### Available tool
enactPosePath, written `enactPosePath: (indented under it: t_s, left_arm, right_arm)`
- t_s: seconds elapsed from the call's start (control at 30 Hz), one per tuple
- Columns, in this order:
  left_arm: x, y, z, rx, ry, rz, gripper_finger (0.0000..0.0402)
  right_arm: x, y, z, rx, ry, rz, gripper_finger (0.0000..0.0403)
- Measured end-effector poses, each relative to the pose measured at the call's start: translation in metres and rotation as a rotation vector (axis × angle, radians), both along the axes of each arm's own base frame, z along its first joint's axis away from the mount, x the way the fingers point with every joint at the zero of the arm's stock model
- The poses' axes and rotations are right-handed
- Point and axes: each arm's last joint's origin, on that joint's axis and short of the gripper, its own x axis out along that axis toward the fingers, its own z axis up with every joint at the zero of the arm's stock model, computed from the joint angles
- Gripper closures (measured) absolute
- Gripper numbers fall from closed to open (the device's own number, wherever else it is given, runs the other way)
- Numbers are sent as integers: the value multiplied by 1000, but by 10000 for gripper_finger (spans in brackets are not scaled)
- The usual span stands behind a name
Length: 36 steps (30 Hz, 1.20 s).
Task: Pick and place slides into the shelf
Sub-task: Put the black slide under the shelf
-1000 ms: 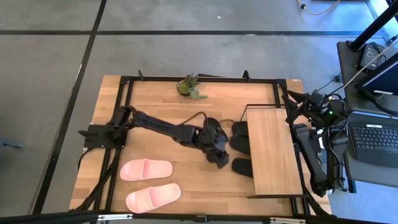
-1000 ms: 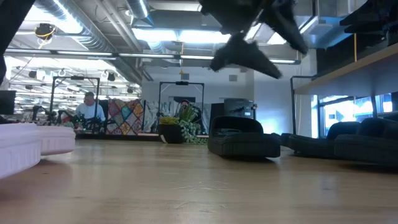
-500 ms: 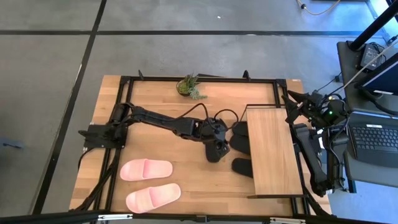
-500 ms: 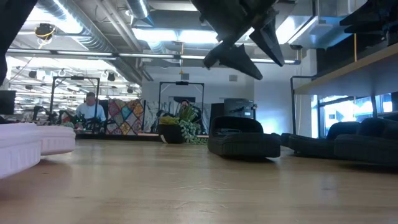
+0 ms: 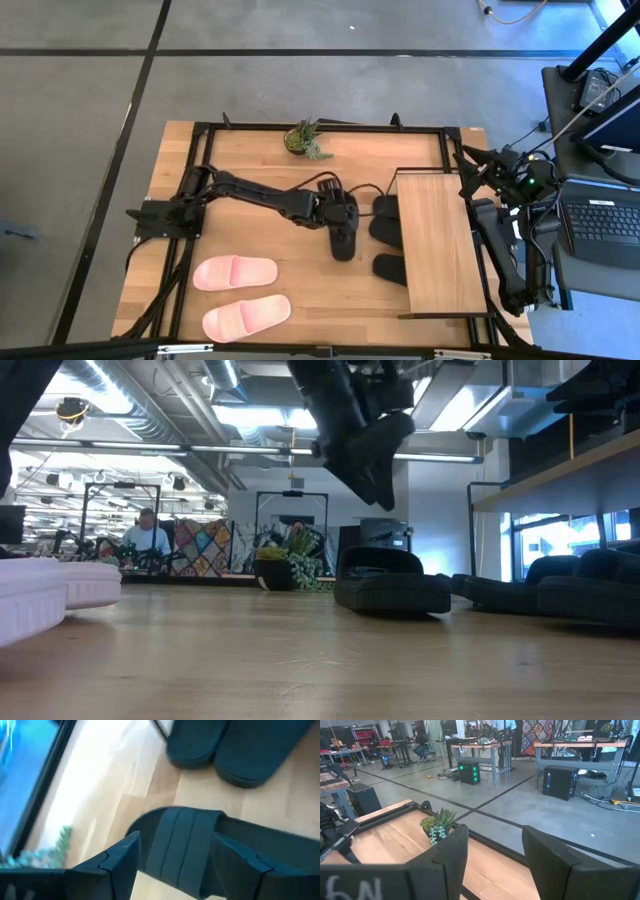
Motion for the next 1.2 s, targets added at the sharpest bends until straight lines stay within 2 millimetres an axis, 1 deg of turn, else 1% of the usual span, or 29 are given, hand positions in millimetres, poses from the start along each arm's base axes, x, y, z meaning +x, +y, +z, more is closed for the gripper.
enactPosePath:
  t_s: [0.1,0.2,0.23,0.43,0.6,0.83,0.93,1.03,1.1,1.2]
  left_arm:
    - [4,-4,-2,51,25,-89,175]
    - [6,-8,-9,22,52,-153,175]
    - [9,-9,-12,12,42,-158,175]
    - [13,-12,-38,31,111,-168,175]
    - [16,-16,-51,169,152,-147,175]
    - [17,-5,-51,185,158,-118,175]
    - [18,1,-52,136,161,-132,175]
    - [15,7,-59,108,180,-136,175]
    - [11,9,-66,128,212,-123,175]
    - [9,9,-69,147,219,-114,176]
  right_arm:
    - [0,0,0,0,0,0,215]
    - [0,0,0,0,0,0,215]
    - [0,0,0,0,0,0,215]
    - [0,0,0,0,0,0,215]
    - [0,0,0,-1,1,-1,215]
    - [0,0,0,-3,3,-1,215]
    - [0,0,0,-3,3,-1,215]
    - [0,0,0,-3,3,0,215]
    - [0,0,0,-3,3,-1,215]
    - [0,0,0,-3,3,-1,215]
